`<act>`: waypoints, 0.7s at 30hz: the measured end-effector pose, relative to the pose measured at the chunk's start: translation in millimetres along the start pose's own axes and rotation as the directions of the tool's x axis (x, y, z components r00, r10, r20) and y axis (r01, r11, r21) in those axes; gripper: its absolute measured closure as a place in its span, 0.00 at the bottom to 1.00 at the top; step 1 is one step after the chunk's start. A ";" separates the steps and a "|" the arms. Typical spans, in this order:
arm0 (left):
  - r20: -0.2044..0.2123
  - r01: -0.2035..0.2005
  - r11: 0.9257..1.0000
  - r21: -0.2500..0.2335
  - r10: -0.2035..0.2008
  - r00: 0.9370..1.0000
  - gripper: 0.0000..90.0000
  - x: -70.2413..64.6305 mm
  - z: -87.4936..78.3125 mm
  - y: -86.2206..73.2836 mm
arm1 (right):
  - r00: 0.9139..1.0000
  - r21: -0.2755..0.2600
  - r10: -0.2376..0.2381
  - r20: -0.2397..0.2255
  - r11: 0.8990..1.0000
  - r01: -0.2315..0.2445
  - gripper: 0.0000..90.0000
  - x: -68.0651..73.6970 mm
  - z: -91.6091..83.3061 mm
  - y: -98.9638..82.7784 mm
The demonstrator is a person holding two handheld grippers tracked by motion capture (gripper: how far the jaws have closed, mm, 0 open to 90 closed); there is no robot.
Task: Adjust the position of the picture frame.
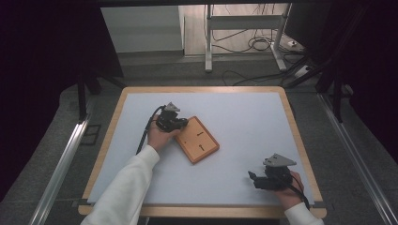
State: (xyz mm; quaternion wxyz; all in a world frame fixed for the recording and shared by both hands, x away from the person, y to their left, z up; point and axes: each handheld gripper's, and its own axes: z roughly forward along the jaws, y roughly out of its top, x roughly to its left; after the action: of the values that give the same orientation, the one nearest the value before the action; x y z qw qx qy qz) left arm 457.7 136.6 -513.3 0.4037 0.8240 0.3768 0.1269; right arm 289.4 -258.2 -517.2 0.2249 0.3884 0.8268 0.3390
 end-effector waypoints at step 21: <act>0.120 -0.088 0.996 0.013 0.086 0.989 0.93 -49.5 -29.6 -21.1 | 1.000 0.002 -0.007 0.000 1.000 0.007 0.21 3.7 0.5 1.0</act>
State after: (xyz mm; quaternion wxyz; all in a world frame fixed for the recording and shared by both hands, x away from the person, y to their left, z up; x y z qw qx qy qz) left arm 397.7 125.9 -505.6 0.4120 0.8494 0.3168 0.0917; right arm 288.0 -254.6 -517.3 0.2256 0.3858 0.8286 0.3373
